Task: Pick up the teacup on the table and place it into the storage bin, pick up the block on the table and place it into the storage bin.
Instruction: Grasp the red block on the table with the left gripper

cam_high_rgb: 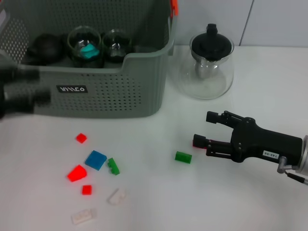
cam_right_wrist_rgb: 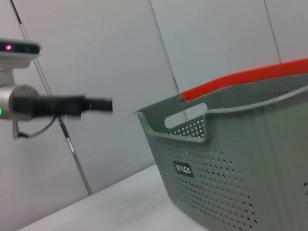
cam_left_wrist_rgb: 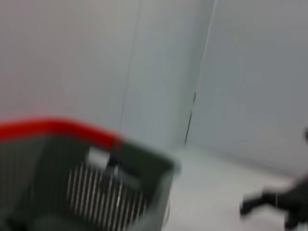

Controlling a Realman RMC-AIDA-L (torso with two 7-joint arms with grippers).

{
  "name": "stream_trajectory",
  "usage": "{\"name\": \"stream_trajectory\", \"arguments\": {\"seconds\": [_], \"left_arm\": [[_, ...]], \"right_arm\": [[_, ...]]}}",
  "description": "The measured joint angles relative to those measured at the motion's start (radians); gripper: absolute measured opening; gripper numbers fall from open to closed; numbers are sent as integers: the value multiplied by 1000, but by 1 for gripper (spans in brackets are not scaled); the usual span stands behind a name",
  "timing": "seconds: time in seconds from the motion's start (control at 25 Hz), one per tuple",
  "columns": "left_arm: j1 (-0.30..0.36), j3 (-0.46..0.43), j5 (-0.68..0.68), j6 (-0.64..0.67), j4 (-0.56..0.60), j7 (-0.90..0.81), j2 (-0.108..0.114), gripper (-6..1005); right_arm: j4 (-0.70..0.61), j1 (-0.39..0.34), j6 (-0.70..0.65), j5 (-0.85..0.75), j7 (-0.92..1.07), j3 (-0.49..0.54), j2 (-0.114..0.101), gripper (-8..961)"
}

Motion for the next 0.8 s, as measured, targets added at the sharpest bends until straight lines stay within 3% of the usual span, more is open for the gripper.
{"name": "stream_trajectory", "arguments": {"seconds": [0.4, 0.44, 0.48, 0.56, 0.8], "left_arm": [[100, 15, 197, -165, -52, 390, -104, 703], [100, 15, 197, -165, -52, 390, -104, 703], [109, 19, 236, -217, -81, 441, -124, 703], [111, 19, 277, -271, -129, 486, -141, 702], [112, 10, 287, -325, -182, 521, -161, 654]], "right_arm": [[0, -3, 8, -1, 5, -3, 2, 944], [0, -3, 9, -1, 5, -3, 1, 944], [0, -4, 11, -1, 5, -3, 1, 944], [0, -4, 16, -1, 5, -3, 1, 944], [1, 2, 35, -5, 6, -4, 4, 944]]}}
